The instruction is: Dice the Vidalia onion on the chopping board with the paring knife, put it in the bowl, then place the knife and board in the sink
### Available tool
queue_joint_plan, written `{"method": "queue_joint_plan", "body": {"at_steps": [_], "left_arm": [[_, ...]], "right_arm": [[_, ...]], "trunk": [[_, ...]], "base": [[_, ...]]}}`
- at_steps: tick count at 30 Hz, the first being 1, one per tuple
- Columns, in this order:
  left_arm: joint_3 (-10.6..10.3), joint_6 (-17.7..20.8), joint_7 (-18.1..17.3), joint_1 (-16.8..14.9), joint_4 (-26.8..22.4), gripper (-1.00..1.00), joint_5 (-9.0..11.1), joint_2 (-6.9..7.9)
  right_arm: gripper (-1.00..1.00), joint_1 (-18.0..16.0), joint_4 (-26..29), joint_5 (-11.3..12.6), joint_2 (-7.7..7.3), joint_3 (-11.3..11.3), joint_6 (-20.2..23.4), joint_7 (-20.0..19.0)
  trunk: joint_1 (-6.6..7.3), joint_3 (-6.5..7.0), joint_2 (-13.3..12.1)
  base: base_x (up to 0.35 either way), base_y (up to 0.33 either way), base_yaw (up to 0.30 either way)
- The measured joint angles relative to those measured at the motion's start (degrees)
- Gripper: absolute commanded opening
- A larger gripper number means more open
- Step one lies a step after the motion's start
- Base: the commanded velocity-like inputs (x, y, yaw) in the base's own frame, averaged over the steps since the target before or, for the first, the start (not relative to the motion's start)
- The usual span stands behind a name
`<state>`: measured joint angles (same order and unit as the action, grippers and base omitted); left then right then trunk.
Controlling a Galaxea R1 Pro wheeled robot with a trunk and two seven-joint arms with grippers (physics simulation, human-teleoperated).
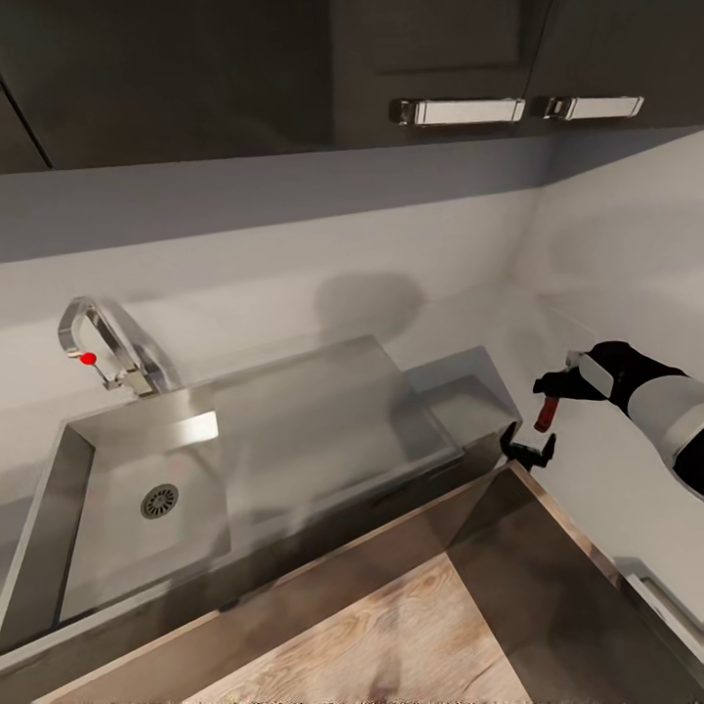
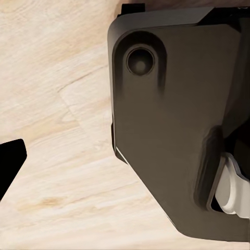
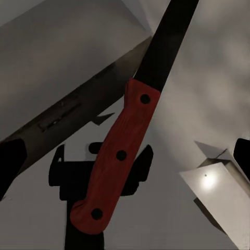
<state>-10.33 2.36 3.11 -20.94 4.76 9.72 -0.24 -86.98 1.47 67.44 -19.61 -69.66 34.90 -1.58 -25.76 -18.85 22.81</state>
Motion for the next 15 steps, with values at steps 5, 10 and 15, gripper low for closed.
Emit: {"method": "queue_joint_plan", "body": {"at_steps": [5,10,15], "left_arm": [[0.0,0.0,0.0,0.0,0.0,1.00,0.0,0.00],[0.0,0.0,0.0,0.0,0.0,1.00,0.0,0.00],[0.0,0.0,0.0,0.0,0.0,1.00,0.0,0.00]], "right_arm": [[1.00,0.1,0.0,0.0,0.00,0.0,0.0,0.0],[1.00,0.1,0.0,0.0,0.04,0.0,0.0,0.0],[1.00,0.1,0.0,0.0,0.06,0.0,0.0,-0.1]], "trunk": [[0.00,-0.47,0.0],[0.00,-0.93,0.0],[0.00,-1.40,0.0]], "base": [[0.000,0.000,0.000],[0.000,0.000,0.000],[0.000,0.000,0.000]]}}
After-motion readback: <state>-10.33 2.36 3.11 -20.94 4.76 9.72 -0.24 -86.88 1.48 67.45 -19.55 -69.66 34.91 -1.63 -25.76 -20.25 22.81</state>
